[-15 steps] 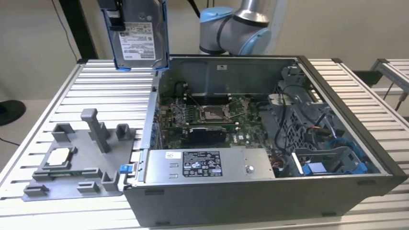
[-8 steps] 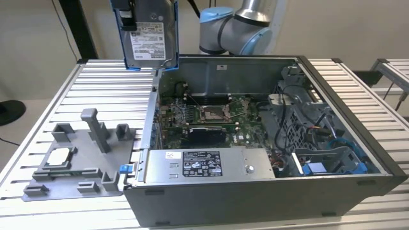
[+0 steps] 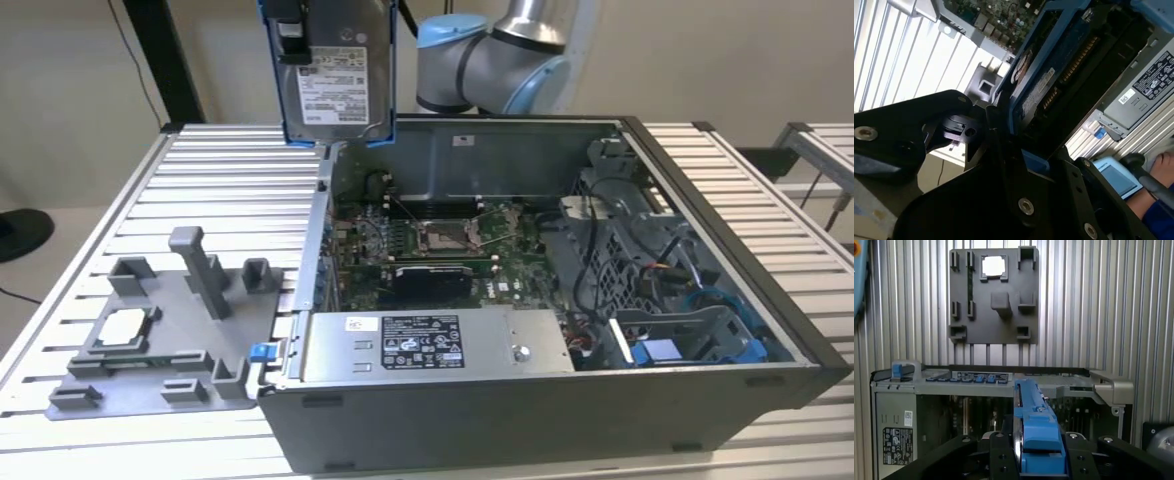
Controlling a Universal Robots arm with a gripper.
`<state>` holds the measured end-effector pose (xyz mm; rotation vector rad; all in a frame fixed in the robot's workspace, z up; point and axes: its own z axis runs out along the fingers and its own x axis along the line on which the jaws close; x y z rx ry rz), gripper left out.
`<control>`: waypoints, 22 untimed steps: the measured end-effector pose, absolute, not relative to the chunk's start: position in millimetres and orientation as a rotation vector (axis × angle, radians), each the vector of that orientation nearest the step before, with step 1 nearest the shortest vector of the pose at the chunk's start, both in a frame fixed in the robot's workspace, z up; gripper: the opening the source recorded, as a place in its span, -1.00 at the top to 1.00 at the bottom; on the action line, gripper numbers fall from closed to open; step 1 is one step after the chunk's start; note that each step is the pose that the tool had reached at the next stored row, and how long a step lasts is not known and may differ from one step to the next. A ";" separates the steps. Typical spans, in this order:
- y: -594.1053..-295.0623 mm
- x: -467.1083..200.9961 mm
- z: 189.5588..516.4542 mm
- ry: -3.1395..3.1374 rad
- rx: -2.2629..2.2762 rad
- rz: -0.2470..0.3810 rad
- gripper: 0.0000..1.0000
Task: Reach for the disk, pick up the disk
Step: 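Pick up the disk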
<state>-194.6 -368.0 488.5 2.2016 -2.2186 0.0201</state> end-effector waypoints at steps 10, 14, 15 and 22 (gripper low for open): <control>-368.0 -167.2 488.5 -2.219 2.202 0.020 1.00; -368.0 -156.2 488.6 -2.219 2.202 0.020 1.00; -368.0 -153.4 488.5 -2.218 2.202 0.020 1.00; -368.0 -132.9 488.5 -2.219 2.202 0.020 1.00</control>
